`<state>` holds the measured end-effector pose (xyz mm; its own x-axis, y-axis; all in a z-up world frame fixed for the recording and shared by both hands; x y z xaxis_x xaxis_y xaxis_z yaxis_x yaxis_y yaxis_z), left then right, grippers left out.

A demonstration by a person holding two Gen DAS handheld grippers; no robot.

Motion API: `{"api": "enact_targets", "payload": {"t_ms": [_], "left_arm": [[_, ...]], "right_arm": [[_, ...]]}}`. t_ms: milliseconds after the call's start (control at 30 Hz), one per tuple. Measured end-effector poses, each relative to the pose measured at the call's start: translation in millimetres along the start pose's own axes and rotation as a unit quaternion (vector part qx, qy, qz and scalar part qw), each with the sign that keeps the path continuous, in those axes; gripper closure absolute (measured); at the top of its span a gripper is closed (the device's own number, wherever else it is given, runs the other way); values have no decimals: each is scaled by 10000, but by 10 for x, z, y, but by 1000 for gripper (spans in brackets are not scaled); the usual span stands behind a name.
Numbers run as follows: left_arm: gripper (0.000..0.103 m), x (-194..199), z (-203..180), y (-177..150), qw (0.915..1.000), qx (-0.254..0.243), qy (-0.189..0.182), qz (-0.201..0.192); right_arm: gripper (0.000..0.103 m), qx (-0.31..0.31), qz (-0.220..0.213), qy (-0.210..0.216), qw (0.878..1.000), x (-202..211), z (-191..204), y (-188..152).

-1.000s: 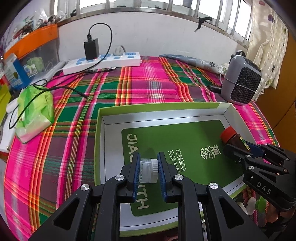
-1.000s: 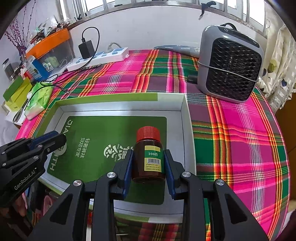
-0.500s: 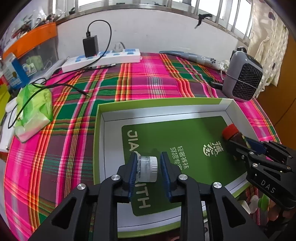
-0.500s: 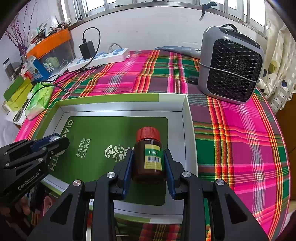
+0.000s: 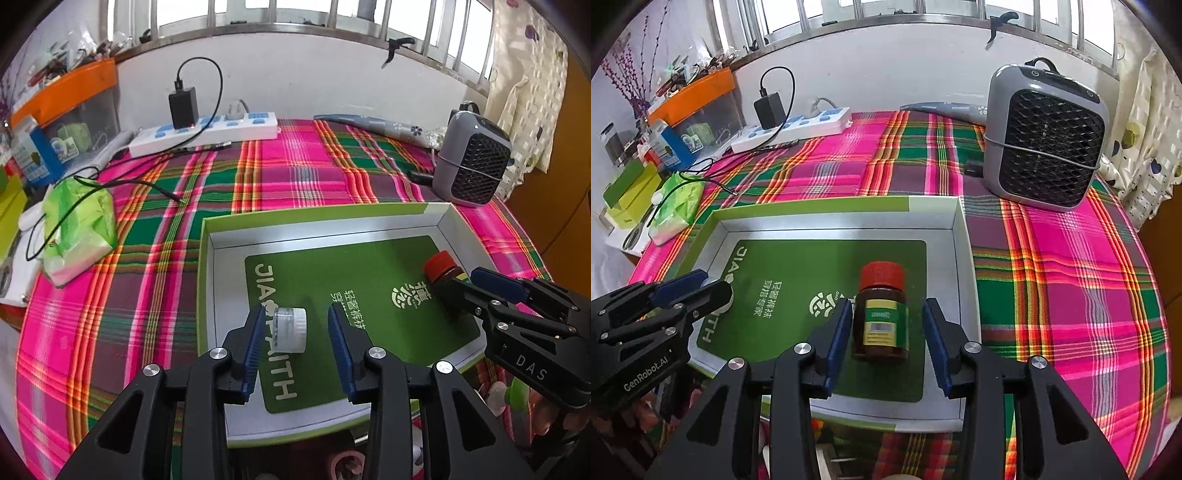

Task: Organize rigid objects
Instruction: 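Lower the cap and jar into the tray and open both tools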

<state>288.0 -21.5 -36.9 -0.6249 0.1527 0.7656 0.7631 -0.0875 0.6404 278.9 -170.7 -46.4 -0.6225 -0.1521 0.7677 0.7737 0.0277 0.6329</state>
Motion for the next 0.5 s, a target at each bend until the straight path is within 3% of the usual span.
{"api": "enact_targets", "payload": {"t_ms": [500], "left_arm": [[68,414,8,-73,9994,6,61,-350]], "right_arm": [[62,-28,-302,27,9995,360,87,-63]]}}
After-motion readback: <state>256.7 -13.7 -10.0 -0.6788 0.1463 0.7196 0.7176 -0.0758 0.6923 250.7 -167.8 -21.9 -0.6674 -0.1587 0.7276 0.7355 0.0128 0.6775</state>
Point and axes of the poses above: each gripper's, at about its wrist camera, not at the fingertips, and x roughly against the way its jaws point, z to its left, y to its top, the point moved 9 cm from there along -x, roughly the way its jaws point, and after that the axes turned 1 degree about -z, right-handed, at the moved point
